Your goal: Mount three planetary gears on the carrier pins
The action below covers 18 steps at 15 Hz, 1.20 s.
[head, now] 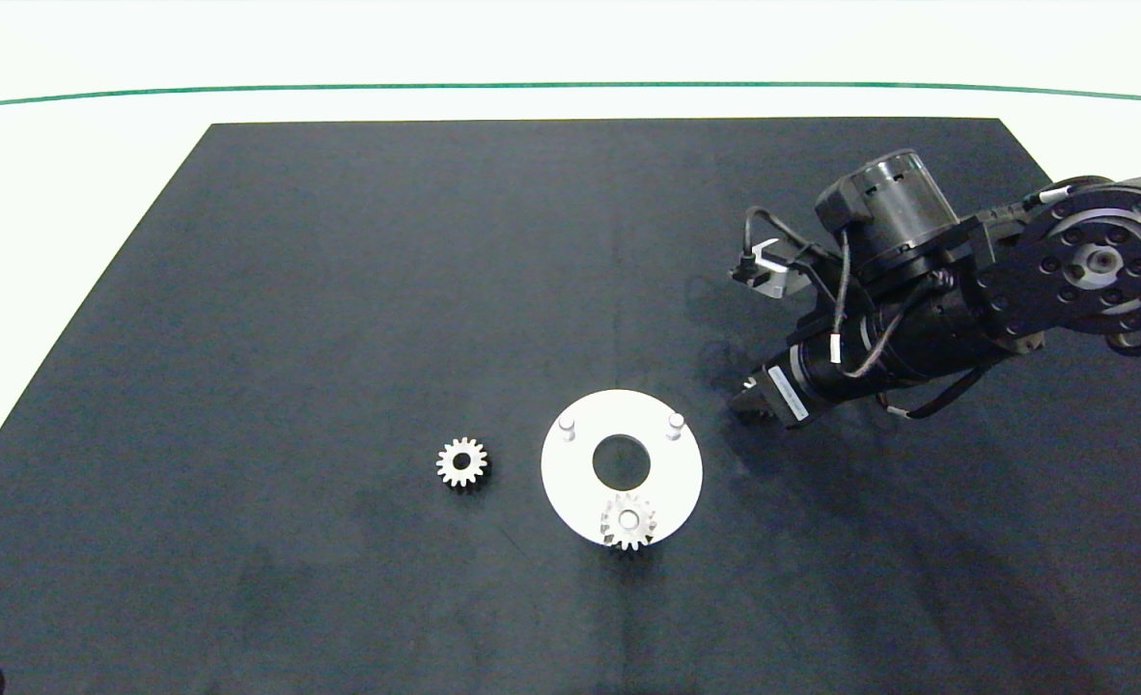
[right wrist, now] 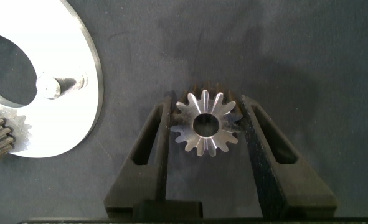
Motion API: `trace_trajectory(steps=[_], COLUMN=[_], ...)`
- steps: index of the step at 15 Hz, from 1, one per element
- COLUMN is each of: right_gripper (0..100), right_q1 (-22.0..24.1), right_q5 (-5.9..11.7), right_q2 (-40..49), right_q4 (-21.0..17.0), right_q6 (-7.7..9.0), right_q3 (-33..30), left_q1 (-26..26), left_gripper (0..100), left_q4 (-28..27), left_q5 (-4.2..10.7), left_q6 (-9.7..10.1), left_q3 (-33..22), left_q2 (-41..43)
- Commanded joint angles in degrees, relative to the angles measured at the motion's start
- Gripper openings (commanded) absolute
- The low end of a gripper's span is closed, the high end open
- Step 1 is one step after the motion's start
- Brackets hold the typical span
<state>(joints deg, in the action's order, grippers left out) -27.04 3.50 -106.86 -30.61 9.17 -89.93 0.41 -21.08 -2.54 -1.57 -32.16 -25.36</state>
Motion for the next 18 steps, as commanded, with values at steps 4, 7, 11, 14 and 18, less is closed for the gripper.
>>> trace_trajectory(steps=[4, 7, 11, 14, 18], right_gripper=[23, 17, 9, 3, 0], right_q1=[0.0, 0.0, 0.0, 0.0, -0.2], right_q5=[0.02, 0.02, 0.1, 0.1, 0.19], right_q2=[0.0, 0.0, 0.2, 0.0, -0.1], right_q4=[-0.2, -0.2, -0.3, -0.3, -0.3], right_q6=[0.06, 0.06, 0.06, 0.06, 0.15], right_q3=[0.6, 0.6, 0.6, 0.7, 1.2], left_q1=[0.0, 0.1, 0.0, 0.1, 0.1], left_gripper=[100, 100, 100, 100, 100], left_q4=[-0.1, -0.2, -0.1, -0.1, -0.1], left_q5=[-0.01, -0.01, -0.01, -0.01, -0.01], left_q6=[-0.01, -0.01, -0.01, -0.01, -0.01], left_q3=[0.0, 0.1, 0.0, 0.1, 0.0], left_q2=[0.0, 0.1, 0.0, 0.1, 0.0])
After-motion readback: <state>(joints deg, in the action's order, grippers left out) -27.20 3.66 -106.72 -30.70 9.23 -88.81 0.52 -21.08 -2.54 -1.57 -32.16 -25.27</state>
